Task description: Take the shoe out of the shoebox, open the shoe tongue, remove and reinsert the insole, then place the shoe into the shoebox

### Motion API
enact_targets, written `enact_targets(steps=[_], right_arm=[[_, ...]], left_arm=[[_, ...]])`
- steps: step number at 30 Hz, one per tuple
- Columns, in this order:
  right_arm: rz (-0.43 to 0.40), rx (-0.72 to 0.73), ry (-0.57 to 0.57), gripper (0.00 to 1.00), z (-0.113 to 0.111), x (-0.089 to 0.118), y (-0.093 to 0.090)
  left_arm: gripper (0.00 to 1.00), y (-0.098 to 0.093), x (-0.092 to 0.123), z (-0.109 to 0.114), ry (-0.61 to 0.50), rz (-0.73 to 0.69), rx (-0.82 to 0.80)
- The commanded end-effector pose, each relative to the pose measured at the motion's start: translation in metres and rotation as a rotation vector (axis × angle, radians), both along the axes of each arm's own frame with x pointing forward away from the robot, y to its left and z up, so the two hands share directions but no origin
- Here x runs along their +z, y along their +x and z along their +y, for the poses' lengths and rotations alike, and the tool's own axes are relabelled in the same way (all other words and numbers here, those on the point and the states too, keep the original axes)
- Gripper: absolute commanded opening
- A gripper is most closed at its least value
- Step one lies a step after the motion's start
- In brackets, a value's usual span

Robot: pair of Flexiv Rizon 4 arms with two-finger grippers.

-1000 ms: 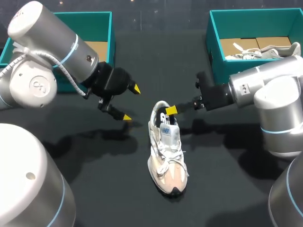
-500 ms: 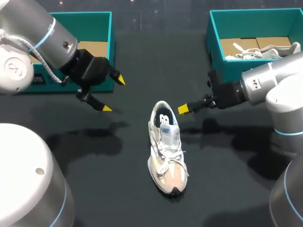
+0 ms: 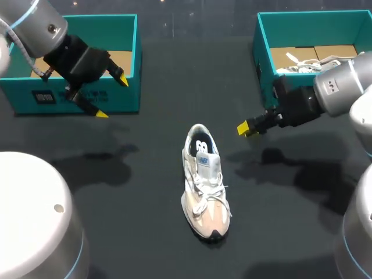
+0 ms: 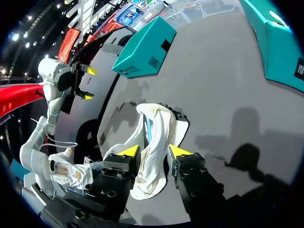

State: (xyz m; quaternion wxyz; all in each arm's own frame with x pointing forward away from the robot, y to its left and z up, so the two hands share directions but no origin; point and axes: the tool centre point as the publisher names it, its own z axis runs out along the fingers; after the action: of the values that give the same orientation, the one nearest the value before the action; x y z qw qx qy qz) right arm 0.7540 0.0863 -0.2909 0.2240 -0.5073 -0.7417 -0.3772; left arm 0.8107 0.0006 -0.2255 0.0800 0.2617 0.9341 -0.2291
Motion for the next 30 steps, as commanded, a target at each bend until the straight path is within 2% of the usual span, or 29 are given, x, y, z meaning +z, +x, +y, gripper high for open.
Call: enact_targets(steps=[1, 4, 6, 7, 10, 12, 24, 25, 27, 30], right_arm=[[0.018, -0.039, -0.121, 0.35, -0.016, 0.025, -0.005], [0.033, -0.056, -0.157, 0.3, -0.019, 0.03, -0.005], [0.038, -0.066, -0.177, 0.15, -0.02, 0.034, -0.005], [0.045, -0.072, -0.191, 0.0, -0.02, 0.036, -0.005], [0.066, -0.105, -0.276, 0.0, -0.02, 0.039, -0.006], [0.044, -0.143, -0.34, 0.0, -0.016, 0.045, -0.008], [0.029, -0.154, -0.344, 0.0, -0.011, 0.048, -0.009], [0.005, -0.163, -0.357, 0.0, 0.004, 0.043, -0.009], [0.04, -0.193, -0.436, 0.0, 0.03, 0.033, -0.01], [0.05, -0.224, -0.519, 0.0, 0.058, 0.024, -0.014]], left_arm=[[1.0, 0.003, 0.014, 0.011, 0.005, 0.007, -0.008], [1.0, 0.007, 0.02, 0.017, 0.013, 0.007, -0.026], [1.0, 0.01, 0.024, 0.022, 0.02, 0.007, -0.039], [1.0, 0.012, 0.026, 0.025, 0.021, 0.007, -0.043], [1.0, 0.019, 0.037, 0.036, 0.045, 0.006, -0.048], [1.0, 0.019, 0.037, 0.036, 0.045, 0.006, -0.048], [1.0, 0.019, 0.037, 0.036, 0.045, 0.006, -0.048], [1.0, 0.019, 0.037, 0.036, 0.045, 0.006, -0.048], [1.0, 0.019, 0.037, 0.036, 0.045, 0.006, -0.048], [1.0, 0.019, 0.037, 0.036, 0.045, 0.006, -0.048]])
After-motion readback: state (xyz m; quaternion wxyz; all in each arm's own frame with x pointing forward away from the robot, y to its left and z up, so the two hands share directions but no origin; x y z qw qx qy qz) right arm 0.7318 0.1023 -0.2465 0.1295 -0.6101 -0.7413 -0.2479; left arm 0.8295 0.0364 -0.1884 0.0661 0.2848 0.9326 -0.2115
